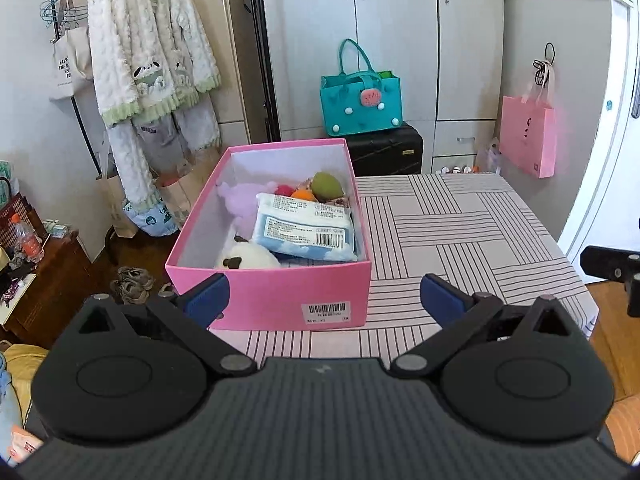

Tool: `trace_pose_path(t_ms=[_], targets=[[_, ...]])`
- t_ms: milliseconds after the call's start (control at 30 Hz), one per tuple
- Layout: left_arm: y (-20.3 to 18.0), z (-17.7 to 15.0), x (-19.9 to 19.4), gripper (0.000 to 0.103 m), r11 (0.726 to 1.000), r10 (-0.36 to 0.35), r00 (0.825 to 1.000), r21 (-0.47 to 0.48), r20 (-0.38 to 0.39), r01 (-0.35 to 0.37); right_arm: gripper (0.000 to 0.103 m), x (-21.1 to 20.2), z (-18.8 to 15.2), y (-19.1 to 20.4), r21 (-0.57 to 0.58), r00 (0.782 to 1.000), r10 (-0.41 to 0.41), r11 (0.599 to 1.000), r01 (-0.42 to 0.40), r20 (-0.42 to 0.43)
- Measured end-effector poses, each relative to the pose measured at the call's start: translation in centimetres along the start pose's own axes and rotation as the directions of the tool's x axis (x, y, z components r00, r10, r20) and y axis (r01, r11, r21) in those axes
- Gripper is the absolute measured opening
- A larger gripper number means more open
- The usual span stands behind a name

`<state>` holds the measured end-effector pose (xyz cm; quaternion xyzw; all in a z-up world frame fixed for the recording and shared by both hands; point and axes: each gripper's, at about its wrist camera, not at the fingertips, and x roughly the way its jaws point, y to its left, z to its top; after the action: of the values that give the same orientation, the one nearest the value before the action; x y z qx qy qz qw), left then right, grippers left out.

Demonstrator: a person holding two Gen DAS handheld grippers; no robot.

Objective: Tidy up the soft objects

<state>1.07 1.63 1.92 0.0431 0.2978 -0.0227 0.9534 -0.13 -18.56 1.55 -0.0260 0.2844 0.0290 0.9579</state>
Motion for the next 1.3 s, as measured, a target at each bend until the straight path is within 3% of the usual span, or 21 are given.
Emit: trace_pose_path(t_ms=[200,700,1300], targets=[[-0.1,-0.6,0.1,0.103,1.0,-0.015,1.0,-0.006,-0.017,0.015,0.103,0.4,-0.7,0.6,-0.011,1.0,0.007,1.0,-0.007,-0.006],[-0.5,-0.9,-0.4,0.103,0.999,-0.033,0.999,-0.003,0.018,0.033,0.103,-0.7,-1.2,0.5,0.006,0.993,-0.045,0.999,0.045,0.11],[-0.4,-1.0,0.1,0.103,0.998,-0.067,0.998,-0.014,-0.001,0.067,0.103,-0.1,-1.7,0.3,0.024,0.994,-0.072,0.997,0.07,0.088]])
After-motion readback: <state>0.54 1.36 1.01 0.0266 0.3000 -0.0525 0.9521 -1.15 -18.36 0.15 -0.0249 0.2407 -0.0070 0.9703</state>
